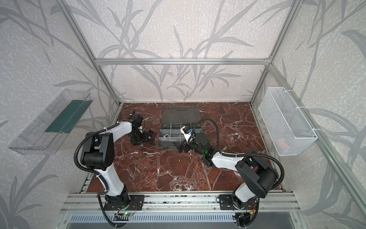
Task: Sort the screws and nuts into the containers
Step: 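Close the left gripper on the silver wing nut, then lift the wing nut with the left gripper off the pile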
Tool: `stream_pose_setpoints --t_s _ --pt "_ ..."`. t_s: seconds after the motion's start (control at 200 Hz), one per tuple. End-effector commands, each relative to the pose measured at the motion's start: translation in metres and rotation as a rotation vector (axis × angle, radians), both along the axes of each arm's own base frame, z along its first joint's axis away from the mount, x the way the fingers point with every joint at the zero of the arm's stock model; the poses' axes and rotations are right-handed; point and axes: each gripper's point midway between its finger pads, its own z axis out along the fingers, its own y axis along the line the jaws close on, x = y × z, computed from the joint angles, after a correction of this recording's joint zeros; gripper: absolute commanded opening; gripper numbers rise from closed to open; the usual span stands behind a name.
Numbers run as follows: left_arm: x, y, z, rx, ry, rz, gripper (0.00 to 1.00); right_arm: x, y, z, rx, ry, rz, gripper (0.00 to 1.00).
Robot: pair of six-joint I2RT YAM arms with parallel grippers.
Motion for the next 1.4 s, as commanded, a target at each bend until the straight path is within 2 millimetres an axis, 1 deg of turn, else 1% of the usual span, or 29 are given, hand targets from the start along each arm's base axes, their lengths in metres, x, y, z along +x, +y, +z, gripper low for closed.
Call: stream_pose_setpoints --t_s 0.0,0.1,0.195,0.43,0.595,0.765,0.91,1.07,1.175,1.32,1.395 --pt "-0.003 -0.002 0.004 -0.005 0.000 -0.013 0.49 0.003 0.003 0.003 0.006 -0.007 -0.008 0.99" --pt "-0.006 0.003 0.004 0.022 0.016 -0.021 0.48 0.003 0.002 0.003 0.004 -0.008 -0.008 0.99" --pt "-0.013 0.004 0.003 0.046 0.043 -0.038 0.48 0.003 0.002 0.002 0.000 -0.007 -0.012 0.99" --pt "-0.026 0.001 0.001 0.134 0.092 -0.099 0.48 0.003 0.002 0.004 0.002 -0.009 -0.013 0.99" --pt "-0.025 0.004 0.001 0.159 0.087 -0.097 0.46 0.003 0.003 0.003 0.006 -0.004 -0.006 0.99" --pt "-0.020 0.003 -0.003 0.157 0.094 -0.101 0.41 0.003 0.002 0.004 0.003 -0.008 -0.010 0.99" --pt "-0.019 0.007 -0.001 0.181 0.091 -0.104 0.38 0.002 0.003 0.004 0.003 -0.007 -0.004 0.99" --pt "-0.018 0.008 -0.001 0.188 0.085 -0.108 0.34 -0.005 0.011 0.003 0.029 0.002 0.054 0.99" --pt "-0.018 0.008 -0.001 0.192 0.083 -0.110 0.33 -0.011 0.016 0.005 0.051 0.008 0.096 0.99" --pt "-0.017 0.007 -0.001 0.201 0.083 -0.120 0.28 -0.009 0.016 0.004 0.048 0.014 0.090 0.99" --pt "-0.017 0.007 0.000 0.207 0.082 -0.124 0.27 -0.009 0.016 0.003 0.046 0.017 0.091 0.99"
